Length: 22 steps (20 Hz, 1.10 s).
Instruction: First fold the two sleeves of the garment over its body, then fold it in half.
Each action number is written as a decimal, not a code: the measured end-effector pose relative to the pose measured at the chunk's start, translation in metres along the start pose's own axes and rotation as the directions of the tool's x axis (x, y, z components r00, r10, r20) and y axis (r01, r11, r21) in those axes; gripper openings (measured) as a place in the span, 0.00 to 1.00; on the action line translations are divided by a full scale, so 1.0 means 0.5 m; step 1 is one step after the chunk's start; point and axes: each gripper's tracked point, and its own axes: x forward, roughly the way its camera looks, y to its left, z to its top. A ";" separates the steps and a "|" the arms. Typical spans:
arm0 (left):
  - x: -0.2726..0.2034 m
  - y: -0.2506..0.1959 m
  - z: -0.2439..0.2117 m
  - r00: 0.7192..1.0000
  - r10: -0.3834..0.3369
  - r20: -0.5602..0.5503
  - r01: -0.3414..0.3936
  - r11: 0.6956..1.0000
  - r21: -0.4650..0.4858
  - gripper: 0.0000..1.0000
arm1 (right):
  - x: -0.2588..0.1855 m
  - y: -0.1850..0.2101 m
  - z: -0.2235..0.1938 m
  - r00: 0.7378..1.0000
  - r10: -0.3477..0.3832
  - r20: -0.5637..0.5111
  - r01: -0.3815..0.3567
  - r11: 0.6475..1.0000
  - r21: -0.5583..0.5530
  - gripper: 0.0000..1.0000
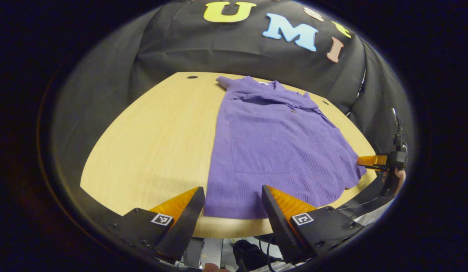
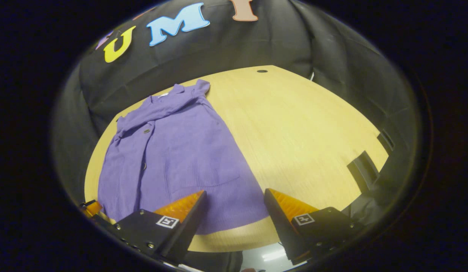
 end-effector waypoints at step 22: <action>0.044 -0.111 0.015 0.997 -0.069 -0.039 0.072 0.995 0.066 0.08 | 0.006 0.048 0.007 1.000 -0.004 -0.017 0.005 0.998 0.067 0.07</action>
